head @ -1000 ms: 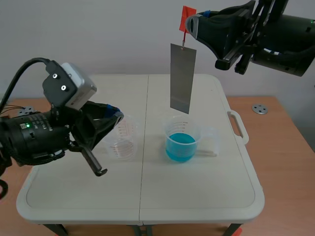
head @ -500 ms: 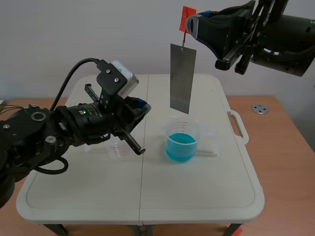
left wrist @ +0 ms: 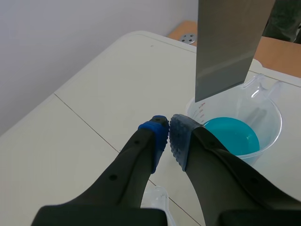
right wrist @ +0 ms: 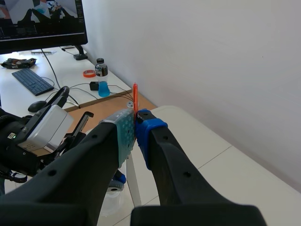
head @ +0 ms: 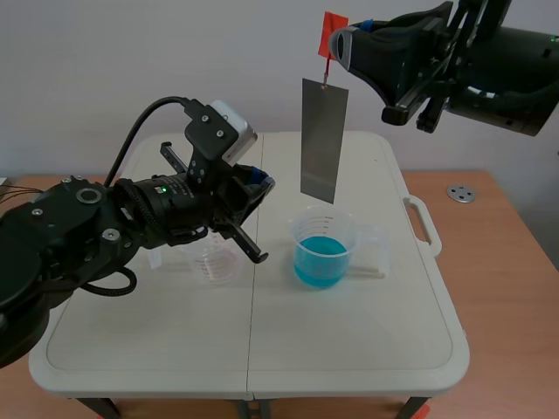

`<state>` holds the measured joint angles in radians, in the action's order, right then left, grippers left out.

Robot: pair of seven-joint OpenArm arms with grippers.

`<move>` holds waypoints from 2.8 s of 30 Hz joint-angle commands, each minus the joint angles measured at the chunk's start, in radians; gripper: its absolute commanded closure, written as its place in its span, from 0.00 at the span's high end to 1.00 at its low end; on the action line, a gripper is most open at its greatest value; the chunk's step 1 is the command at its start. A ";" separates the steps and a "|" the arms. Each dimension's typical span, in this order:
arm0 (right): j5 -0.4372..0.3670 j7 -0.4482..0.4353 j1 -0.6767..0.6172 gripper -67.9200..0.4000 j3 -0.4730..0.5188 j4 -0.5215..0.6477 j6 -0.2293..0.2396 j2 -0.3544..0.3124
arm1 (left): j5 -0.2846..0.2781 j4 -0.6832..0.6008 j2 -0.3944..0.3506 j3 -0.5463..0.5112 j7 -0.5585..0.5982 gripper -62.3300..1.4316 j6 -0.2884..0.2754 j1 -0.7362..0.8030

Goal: Hold the metal plate by the orange handle, dip it into the blue solution, take it out and point at it, then put the plate back in the beaker on the left.
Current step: 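Raise the plate and point at it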

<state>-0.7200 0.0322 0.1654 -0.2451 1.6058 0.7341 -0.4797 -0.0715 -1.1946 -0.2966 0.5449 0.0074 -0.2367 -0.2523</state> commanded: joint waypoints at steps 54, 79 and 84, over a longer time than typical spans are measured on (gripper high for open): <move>-0.069 -0.016 0.015 0.02 0.011 0.021 0.011 -0.016 | -0.085 -0.425 -0.386 -0.574 0.112 0.13 0.123 0.953; -0.099 -0.019 0.135 0.02 -0.056 0.021 0.011 -0.015 | -0.086 -0.290 -0.296 -0.566 0.132 0.13 0.109 1.344; -0.100 -0.024 0.174 0.02 -0.101 0.020 -0.012 -0.010 | -0.085 -0.264 -0.297 -0.474 0.132 0.13 0.111 1.343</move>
<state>-0.8017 0.0280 0.3084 -0.3458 1.6058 0.7277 -0.4797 -0.1509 -1.4475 -0.5983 0.0700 0.1261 -0.1253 1.0859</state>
